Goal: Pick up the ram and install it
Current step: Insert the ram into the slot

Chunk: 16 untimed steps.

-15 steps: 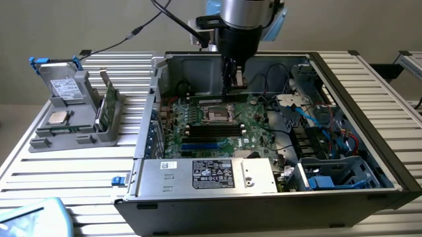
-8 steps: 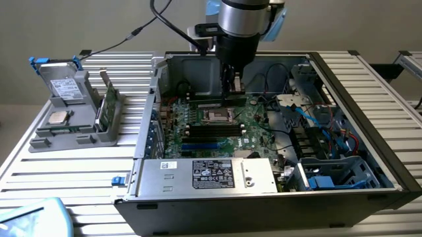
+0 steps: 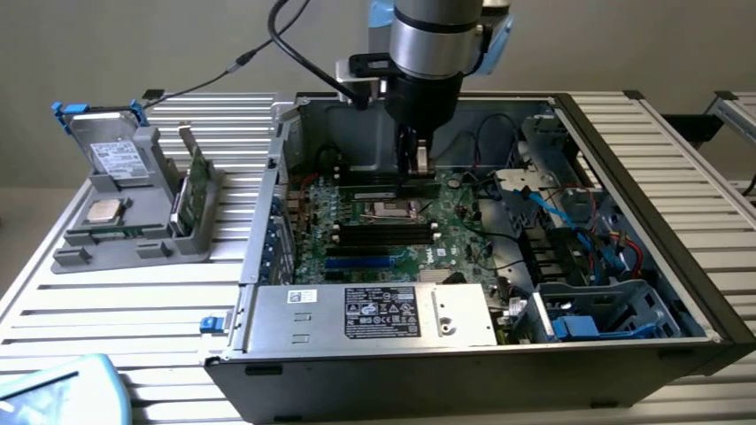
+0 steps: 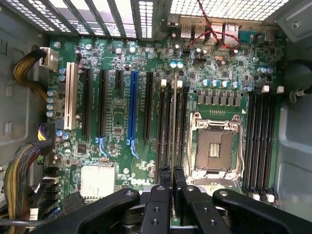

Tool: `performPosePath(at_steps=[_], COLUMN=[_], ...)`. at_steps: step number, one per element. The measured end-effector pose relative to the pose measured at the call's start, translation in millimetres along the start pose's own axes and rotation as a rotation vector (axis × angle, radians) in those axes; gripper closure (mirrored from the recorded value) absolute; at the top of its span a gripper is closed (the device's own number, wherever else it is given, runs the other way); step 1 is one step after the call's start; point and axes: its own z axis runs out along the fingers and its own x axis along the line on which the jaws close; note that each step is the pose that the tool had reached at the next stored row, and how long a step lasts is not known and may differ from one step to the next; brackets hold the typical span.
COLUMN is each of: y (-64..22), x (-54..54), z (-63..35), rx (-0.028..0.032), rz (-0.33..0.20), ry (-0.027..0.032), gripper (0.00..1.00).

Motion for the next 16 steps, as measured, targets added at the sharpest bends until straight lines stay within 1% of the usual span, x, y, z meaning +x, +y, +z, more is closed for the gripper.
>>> performPosePath(at_steps=[5, 8, 10, 13, 16], y=[-0.2, -0.4, -0.5, -0.6, -0.7], x=[0.2, 0.4, 0.5, 0.7, 0.8], z=[5.7, 9.4, 12.4, 16.6, 19.5], rx=[0.0029, 0.0038, 0.0036, 0.0009, -0.0056], rz=[0.071, 0.093, 0.094, 0.093, 0.084], ry=[-0.0027, -0.0026, -0.0016, 0.0002, 0.0047], gripper=[0.86, 0.86, 0.86, 0.86, 0.86])
